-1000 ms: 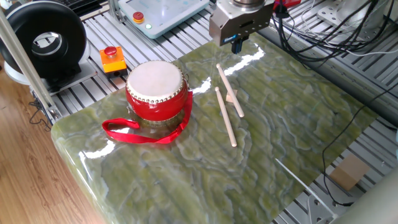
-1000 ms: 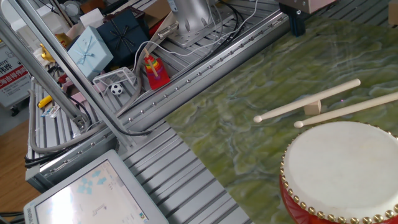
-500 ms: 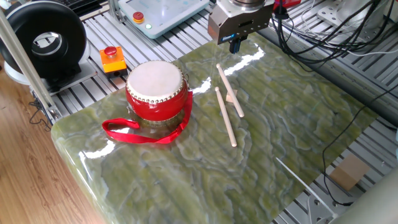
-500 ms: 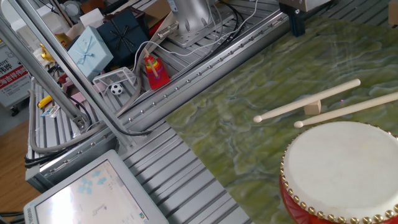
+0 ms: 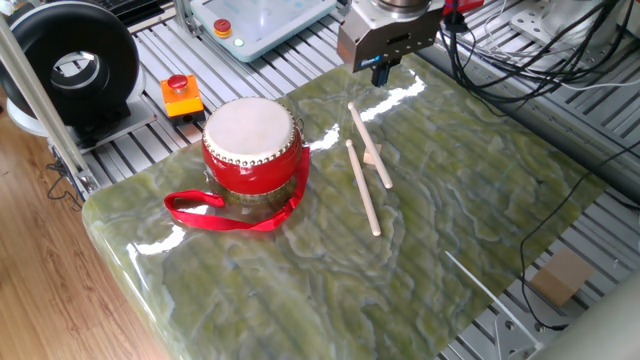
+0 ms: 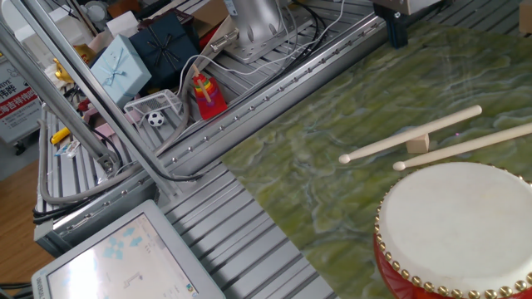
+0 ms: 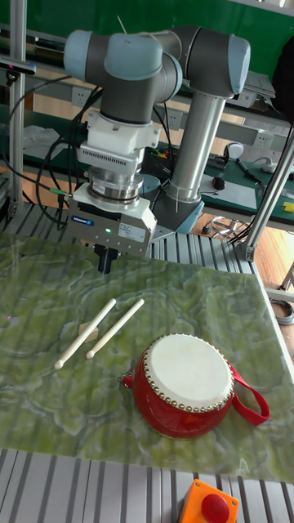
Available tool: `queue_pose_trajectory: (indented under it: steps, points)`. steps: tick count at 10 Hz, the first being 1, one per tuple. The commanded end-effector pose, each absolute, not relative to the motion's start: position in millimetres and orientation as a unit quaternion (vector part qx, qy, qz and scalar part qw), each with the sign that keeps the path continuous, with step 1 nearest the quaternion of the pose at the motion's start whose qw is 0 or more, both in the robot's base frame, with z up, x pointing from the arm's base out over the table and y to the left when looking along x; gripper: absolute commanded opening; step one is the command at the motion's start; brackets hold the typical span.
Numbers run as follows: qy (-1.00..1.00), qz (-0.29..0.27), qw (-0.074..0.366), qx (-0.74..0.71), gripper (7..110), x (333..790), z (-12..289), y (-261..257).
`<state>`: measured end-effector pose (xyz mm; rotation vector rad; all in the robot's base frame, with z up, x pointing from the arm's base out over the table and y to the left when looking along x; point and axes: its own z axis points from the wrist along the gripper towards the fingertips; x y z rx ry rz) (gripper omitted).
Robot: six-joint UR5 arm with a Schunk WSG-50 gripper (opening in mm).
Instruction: Play the drum
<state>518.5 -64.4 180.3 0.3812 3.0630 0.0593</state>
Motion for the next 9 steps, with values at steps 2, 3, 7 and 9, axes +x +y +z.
queue_pose_trajectory:
  steps: [2,3,7,9]
  points:
    - [0.986,0.076,0.024,0.146,7,521,184,-38]
    - [0.988,0.055,0.027,0.139,7,520,183,-48]
    - [0.992,0.047,0.000,0.114,7,506,182,-50]
    - [0.992,0.048,0.000,0.114,7,506,182,-50]
